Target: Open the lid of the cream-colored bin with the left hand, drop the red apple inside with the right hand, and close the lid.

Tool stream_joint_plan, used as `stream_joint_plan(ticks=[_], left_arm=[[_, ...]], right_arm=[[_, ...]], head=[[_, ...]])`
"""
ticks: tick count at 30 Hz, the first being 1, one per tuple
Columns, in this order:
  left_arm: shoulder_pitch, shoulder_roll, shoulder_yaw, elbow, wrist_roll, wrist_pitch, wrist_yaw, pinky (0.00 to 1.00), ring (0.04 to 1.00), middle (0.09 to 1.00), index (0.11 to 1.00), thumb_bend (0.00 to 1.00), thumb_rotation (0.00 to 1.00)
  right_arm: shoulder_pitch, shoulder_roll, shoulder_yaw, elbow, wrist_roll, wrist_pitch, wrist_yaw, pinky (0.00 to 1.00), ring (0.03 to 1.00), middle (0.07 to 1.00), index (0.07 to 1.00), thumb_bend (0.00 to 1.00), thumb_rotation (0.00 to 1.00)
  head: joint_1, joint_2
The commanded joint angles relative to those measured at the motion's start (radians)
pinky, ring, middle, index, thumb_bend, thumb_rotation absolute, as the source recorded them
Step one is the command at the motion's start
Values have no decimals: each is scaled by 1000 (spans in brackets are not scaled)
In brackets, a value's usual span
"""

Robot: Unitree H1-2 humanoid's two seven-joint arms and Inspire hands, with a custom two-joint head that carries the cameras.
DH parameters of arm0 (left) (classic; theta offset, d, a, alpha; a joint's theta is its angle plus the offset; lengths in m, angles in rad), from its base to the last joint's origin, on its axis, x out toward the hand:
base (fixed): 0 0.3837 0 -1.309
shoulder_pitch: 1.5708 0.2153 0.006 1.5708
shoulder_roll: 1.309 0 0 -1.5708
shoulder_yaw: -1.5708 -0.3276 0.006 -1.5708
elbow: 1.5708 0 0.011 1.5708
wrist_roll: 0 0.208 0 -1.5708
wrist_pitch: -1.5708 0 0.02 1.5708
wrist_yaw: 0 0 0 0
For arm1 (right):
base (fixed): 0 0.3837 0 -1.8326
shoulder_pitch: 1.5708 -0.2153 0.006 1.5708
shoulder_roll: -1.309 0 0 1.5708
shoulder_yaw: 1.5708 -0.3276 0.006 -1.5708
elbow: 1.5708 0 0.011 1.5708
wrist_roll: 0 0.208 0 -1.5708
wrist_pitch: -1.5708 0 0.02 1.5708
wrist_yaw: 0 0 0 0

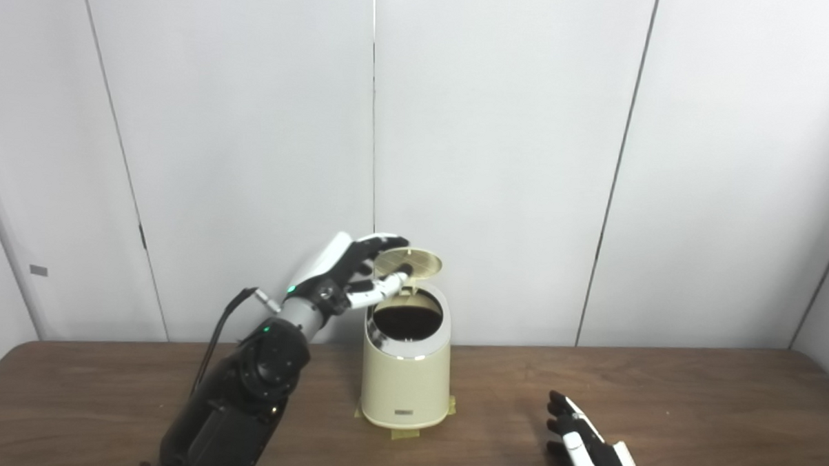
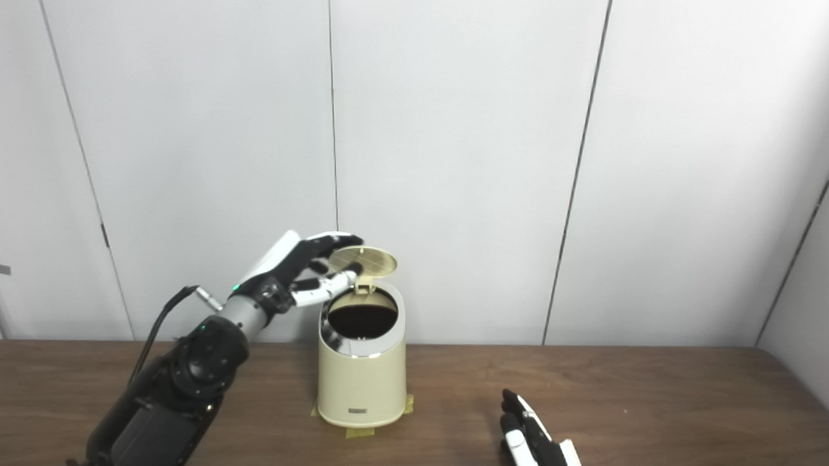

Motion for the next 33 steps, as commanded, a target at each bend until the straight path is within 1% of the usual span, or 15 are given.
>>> stream_joint_plan(ticks=[1, 4, 5, 8, 10, 13, 15, 17, 18, 19, 23, 27, 30, 33], left_arm=[[-71, 27, -10, -37, 63, -47, 26, 817, 866, 850, 818, 444, 530], [-72, 36, -31, -45, 118, -54, 21, 831, 878, 855, 817, 454, 543], [-71, 42, -41, -49, 143, -66, 26, 829, 879, 856, 817, 455, 547], [-68, 60, -67, -65, 223, -89, 43, 822, 858, 838, 808, 460, 527], [-68, 76, -87, -78, 295, -98, 57, 885, 838, 819, 803, 463, 558], [-63, 100, -105, -115, 376, -99, 41, 942, 838, 812, 805, 453, 596], [-58, 115, -113, -142, 419, -98, 25, 968, 846, 812, 807, 448, 614], [-54, 126, -119, -159, 456, -105, 19, 974, 852, 812, 805, 445, 615], [-52, 132, -122, -164, 474, -111, 17, 970, 852, 812, 804, 443, 633], [-50, 135, -123, -166, 486, -116, 16, 966, 853, 813, 802, 441, 654], [-40, 144, -131, -169, 535, -143, 23, 952, 836, 797, 788, 446, 685], [-25, 148, -133, -179, 559, -155, 0, 954, 856, 790, 782, 455, 724], [-10, 154, -133, -185, 572, -169, -10, 918, 841, 776, 770, 465, 733], [4, 158, -132, -193, 577, -168, -38, 943, 853, 781, 775, 471, 763]], right_arm=[[-14, 0, 6, 9, -13, -3, -6, 791, 881, 909, 900, 512, 1000], [-12, -3, 13, 16, -28, -18, -15, 787, 874, 905, 901, 506, 1000], [-12, -6, 18, 20, -39, -24, -20, 784, 872, 904, 900, 505, 1000], [-11, -16, 29, 29, -68, -35, -27, 809, 880, 905, 902, 554, 1000], [-11, -19, 31, 35, -75, -43, -29, 800, 877, 902, 900, 573, 1000], [-11, -19, 33, 40, -74, -49, -31, 793, 876, 898, 897, 561, 1000], [-12, -18, 33, 43, -70, -53, -31, 787, 873, 895, 894, 557, 1000], [-12, -18, 33, 44, -72, -54, -31, 779, 866, 890, 891, 555, 1000], [-12, -19, 34, 44, -74, -53, -31, 774, 862, 889, 891, 559, 1000], [-12, -20, 34, 44, -75, -52, -30, 775, 863, 888, 894, 561, 1000], [-12, -23, 31, 40, -71, -51, -28, 782, 866, 886, 899, 558, 1000], [-12, -32, 31, 30, -89, -39, -32, 779, 860, 879, 898, 565, 1000], [-13, -37, 30, 22, -97, -27, -31, 775, 854, 876, 899, 575, 1000], [-13, -41, 28, 20, -95, -27, -30, 761, 852, 874, 901, 570, 1000]], head=[[-3, 2], [-6, 2], [-6, 3], [-6, 5], [-6, 5], [-3, 10], [-2, 11], [-2, 13], [-1, 14], [-1, 14], [-1, 16], [-1, 23], [-2, 25], [-2, 25]])
